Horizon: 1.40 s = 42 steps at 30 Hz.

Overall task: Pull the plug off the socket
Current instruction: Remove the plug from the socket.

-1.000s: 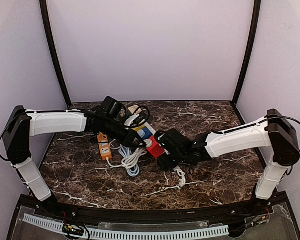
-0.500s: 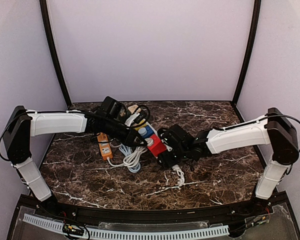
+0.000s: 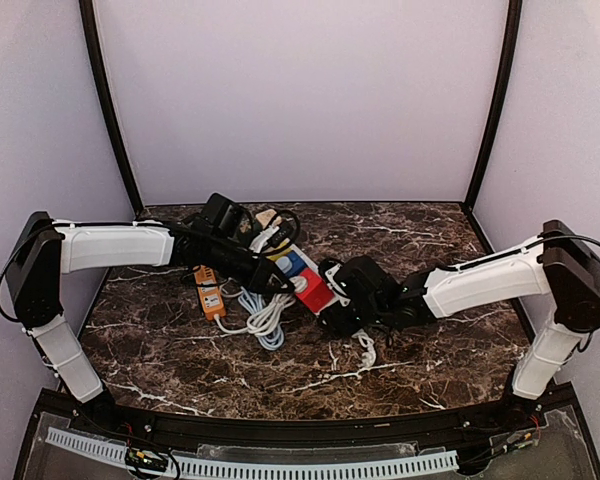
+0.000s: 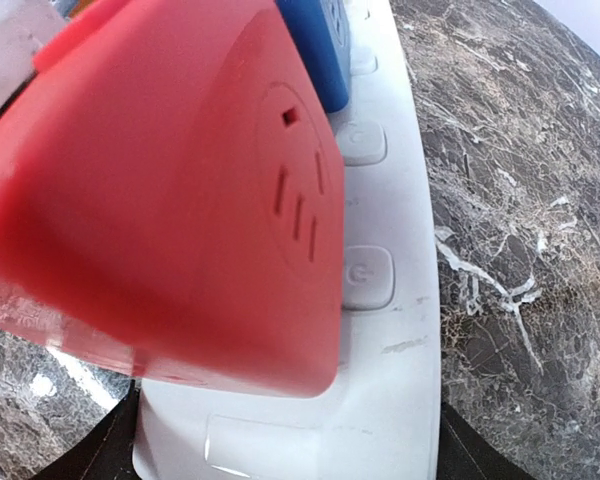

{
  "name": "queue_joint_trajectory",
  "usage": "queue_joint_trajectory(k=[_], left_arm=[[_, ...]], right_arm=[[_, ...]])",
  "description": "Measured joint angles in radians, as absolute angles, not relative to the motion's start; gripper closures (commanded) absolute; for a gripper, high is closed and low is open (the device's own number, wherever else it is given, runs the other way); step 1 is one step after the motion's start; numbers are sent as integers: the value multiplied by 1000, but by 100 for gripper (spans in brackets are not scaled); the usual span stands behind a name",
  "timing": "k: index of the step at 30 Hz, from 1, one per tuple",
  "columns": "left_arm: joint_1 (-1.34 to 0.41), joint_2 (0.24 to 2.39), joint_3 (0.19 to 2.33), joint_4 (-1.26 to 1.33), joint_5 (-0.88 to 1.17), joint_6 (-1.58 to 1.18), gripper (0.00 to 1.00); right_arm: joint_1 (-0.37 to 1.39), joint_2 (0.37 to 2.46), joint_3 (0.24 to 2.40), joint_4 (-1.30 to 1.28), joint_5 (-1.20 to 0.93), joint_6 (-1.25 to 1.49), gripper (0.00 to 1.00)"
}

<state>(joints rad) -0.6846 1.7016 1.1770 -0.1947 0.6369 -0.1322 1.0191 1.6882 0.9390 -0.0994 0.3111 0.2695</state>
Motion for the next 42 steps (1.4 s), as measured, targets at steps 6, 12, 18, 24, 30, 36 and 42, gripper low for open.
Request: queue_joint_trajectory(k=[6,12,18,24,30,36,42], left_arm=[[-668,1702,1177,-196,651,-145,99],[-648,1702,1177,-196,674,-159,100],[-638,1702,1177,-196,689,-168,100],[-636,1702,1177,-196,693,-168,99],[-636,1699,1160,-165,697,-161,99],[-637,1696,1154,-133,699,-146,99],[-637,1695,1147,-119,699,-139,99]], right_arm=[[1045,1689,933,-79,360,239,100],[1064,1689,929,-60,387,228,100],[1068,1689,929,-53,403,221,100],[1065,1701,965,-109,406,257,100],[1034,1713,1006,-178,341,324,100],[991,1719,1038,-215,267,369,100],[982,1719,1041,-224,251,382,100]])
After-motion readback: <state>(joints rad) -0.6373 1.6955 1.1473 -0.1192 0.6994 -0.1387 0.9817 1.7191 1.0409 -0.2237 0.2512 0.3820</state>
